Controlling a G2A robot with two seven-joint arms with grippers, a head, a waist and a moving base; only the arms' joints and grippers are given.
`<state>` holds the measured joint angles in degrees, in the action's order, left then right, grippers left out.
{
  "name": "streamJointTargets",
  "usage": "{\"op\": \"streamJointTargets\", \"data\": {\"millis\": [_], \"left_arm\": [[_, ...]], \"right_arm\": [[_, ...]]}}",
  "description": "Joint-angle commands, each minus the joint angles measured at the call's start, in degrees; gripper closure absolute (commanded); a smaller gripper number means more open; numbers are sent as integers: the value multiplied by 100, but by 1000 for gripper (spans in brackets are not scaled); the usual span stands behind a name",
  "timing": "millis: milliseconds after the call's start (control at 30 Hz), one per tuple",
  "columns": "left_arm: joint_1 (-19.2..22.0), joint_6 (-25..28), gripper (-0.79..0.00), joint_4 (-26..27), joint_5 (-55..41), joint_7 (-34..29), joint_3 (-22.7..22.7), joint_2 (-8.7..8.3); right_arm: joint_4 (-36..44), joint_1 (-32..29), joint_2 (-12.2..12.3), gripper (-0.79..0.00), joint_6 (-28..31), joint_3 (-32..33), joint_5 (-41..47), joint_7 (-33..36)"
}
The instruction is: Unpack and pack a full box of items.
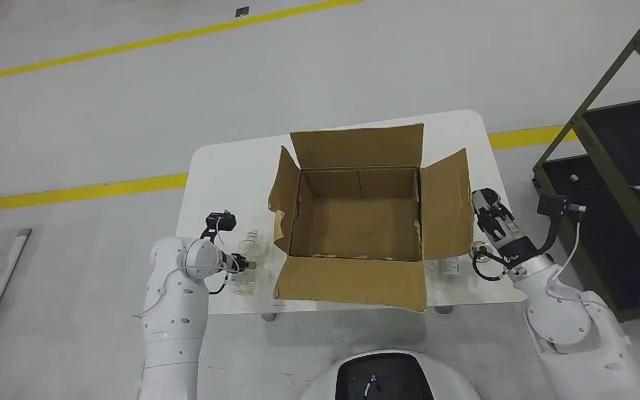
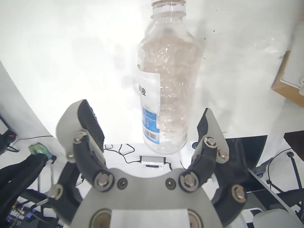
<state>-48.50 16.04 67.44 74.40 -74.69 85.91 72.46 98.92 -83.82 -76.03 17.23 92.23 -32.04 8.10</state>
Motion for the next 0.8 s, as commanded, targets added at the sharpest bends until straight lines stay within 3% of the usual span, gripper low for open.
{"op": "streamJointTargets", "data": {"millis": [0,333,600,733,767], "left_arm": [[41,-7,-785,-114,41,97,-53,-6],[149,-80,-785,-549,116,347,-256,-32],[152,-73,-785,-612,39,307,-372,-52],[152,-83,-699,-666,-36,295,-412,-61],[153,-78,-613,-673,-51,296,-424,-64]], "right_arm": [[12,-12,4,0,-3,-5,7,-7],[64,-75,31,0,-9,14,39,-36],[95,-110,50,0,-28,7,49,-33],[112,-121,58,0,-40,-3,53,-43],[119,-123,61,0,-45,-5,54,-44]]}}
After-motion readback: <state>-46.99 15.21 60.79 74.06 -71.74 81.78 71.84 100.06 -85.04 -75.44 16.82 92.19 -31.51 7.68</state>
